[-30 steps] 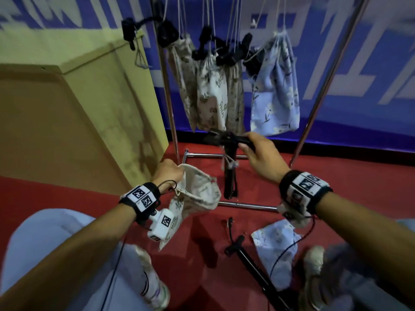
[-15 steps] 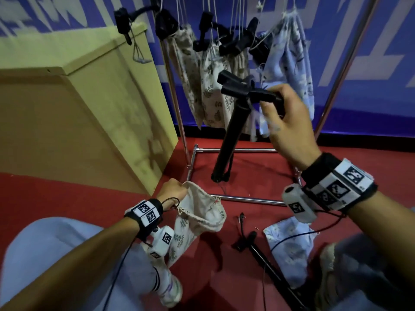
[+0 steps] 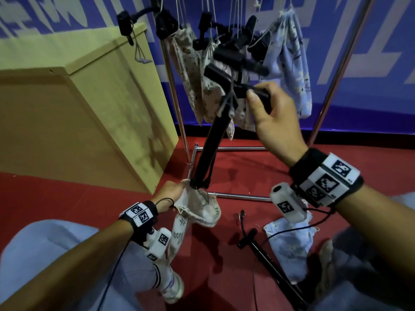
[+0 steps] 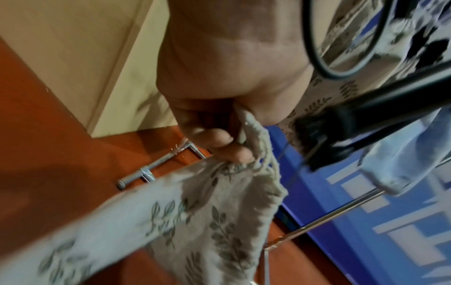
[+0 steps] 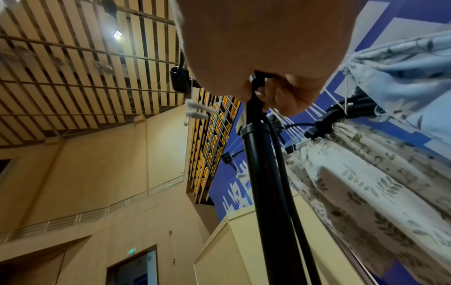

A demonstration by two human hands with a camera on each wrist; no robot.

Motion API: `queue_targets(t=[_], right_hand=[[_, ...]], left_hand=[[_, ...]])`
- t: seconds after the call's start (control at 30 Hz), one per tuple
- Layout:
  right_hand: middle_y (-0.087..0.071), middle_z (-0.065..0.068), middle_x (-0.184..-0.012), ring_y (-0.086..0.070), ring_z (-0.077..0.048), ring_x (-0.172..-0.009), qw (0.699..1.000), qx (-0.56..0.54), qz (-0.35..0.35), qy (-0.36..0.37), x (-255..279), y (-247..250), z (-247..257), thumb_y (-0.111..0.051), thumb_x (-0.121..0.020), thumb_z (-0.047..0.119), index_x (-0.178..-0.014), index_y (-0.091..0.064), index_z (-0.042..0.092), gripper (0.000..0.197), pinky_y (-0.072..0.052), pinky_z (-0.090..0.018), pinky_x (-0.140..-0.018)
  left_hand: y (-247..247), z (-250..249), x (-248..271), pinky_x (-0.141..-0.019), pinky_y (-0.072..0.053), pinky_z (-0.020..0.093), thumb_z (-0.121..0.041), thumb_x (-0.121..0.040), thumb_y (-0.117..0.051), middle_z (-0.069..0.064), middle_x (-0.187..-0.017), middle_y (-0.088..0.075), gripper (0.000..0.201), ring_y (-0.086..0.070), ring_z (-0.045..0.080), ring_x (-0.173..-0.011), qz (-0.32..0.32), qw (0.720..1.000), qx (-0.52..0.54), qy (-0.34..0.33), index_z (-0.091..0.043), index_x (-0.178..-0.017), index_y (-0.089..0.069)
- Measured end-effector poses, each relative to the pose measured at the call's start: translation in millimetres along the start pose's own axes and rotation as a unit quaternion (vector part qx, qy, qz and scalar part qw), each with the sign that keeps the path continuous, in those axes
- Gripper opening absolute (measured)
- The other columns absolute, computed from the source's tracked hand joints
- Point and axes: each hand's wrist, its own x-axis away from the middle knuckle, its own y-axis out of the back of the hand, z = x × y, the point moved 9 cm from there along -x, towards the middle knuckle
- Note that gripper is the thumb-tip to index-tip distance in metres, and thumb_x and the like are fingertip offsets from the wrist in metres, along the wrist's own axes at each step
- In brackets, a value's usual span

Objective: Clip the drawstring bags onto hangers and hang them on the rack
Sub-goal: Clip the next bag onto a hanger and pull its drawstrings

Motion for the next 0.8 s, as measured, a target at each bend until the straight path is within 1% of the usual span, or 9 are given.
queue_targets(t=[0.07,0.2,0.4,0.5,0.53,0.6,0.67,0.73,0.8], right_hand=[[-0.068,0.001,-0.092,-0.063,-0.008,-0.088,1.000,0.013,0.017,0.000,8.4,-7.4,-2.7,-0.053,-0.103,0.030,-0.106,-0.061,0.006,0.025,-0.051,-0.029,-0.080],[-0.066,0.002,-0.083,-0.059,-0.003,-0.075,0.999,0.025,0.033,-0.001,26.1,-18.0,-8.4,-0.055,-0.103,0.023,-0.103,-0.060,0.008,0.016,-0.044,-0.019,-0.068],[-0.063,0.009,-0.081,-0.057,0.000,-0.072,0.998,0.034,0.055,-0.011,48.9,-37.1,-19.6,-0.057,-0.102,0.023,-0.106,-0.059,0.013,0.011,-0.044,-0.021,-0.069],[-0.066,0.000,-0.083,-0.061,-0.015,-0.073,0.994,0.024,0.109,-0.014,69.9,-54.5,-27.7,-0.056,-0.102,0.021,-0.108,-0.058,0.012,0.010,-0.048,-0.033,-0.069],[-0.067,0.000,-0.084,-0.062,-0.016,-0.074,0.990,0.025,0.137,-0.021,76.9,-61.3,-32.7,-0.056,-0.102,0.021,-0.107,-0.057,0.013,0.009,-0.049,-0.034,-0.068],[-0.066,0.001,-0.087,-0.061,-0.013,-0.074,0.979,0.027,0.194,-0.048,90.0,-72.5,-45.8,-0.058,-0.100,0.020,-0.101,-0.054,0.015,0.006,-0.047,-0.030,-0.065],[-0.059,0.000,-0.097,-0.058,-0.013,-0.087,0.972,0.062,0.222,-0.052,95.2,-74.8,-59.2,-0.067,-0.090,0.016,-0.091,-0.054,0.014,0.013,-0.047,-0.031,-0.076],[-0.055,-0.005,-0.112,-0.055,-0.020,-0.114,0.959,0.069,0.260,-0.084,97.3,-75.5,-78.6,-0.074,-0.080,0.021,-0.087,-0.058,0.012,0.020,-0.046,-0.038,-0.097],[-0.054,-0.016,-0.116,-0.056,-0.022,-0.115,0.929,-0.026,0.333,-0.157,106.4,-77.0,-89.5,-0.079,-0.078,0.032,-0.105,-0.056,0.008,0.043,-0.044,-0.041,-0.100]], left_hand=[[1.3,-8.9,5.3,-0.062,-0.043,0.032,-0.041,-0.097,-0.059,0.001,-0.064,-0.066,0.041,-0.060,0.022,-0.064,-0.001,0.997,0.080,-0.010,-0.015,-0.066,-0.067],[7.0,-31.8,17.7,-0.066,-0.048,0.024,-0.029,-0.102,-0.056,0.005,-0.085,-0.070,0.028,-0.065,0.018,-0.080,-0.003,0.984,0.175,-0.021,-0.009,-0.086,-0.069],[4.3,-65.7,33.6,-0.047,-0.038,0.018,-0.031,-0.101,-0.055,0.003,-0.065,-0.056,0.037,-0.051,0.017,-0.061,0.021,0.977,0.208,-0.030,-0.012,-0.070,-0.056],[0.5,-89.0,43.5,-0.070,-0.051,0.023,-0.030,-0.100,-0.056,0.008,-0.094,-0.064,0.022,-0.058,0.018,-0.077,0.070,0.962,0.261,-0.048,-0.009,-0.101,-0.064],[-0.4,-91.2,45.0,-0.080,-0.055,0.030,-0.028,-0.098,-0.057,0.005,-0.093,-0.067,0.021,-0.060,0.021,-0.082,0.086,0.950,0.296,-0.047,-0.010,-0.106,-0.065],[1.5,-95.0,54.3,-0.076,-0.056,0.035,-0.024,-0.098,-0.056,-0.006,-0.067,-0.071,0.011,-0.062,0.018,-0.076,0.111,0.931,0.346,-0.033,-0.017,-0.093,-0.061],[-1.3,-98.8,62.4,-0.067,-0.053,0.029,-0.020,-0.101,-0.053,-0.008,-0.056,-0.069,0.016,-0.064,0.012,-0.061,0.141,0.919,0.366,-0.025,-0.018,-0.087,-0.059],[-7.3,-114.4,78.4,-0.071,-0.052,0.027,-0.022,-0.101,-0.054,0.001,-0.076,-0.071,0.017,-0.067,0.015,-0.065,0.157,0.928,0.335,-0.039,-0.014,-0.091,-0.065],[-12.4,-128.8,87.6,-0.076,-0.048,0.031,-0.029,-0.091,-0.065,0.014,-0.095,-0.067,0.031,-0.065,0.024,-0.083,0.177,0.929,0.320,-0.050,-0.002,-0.102,-0.073]])
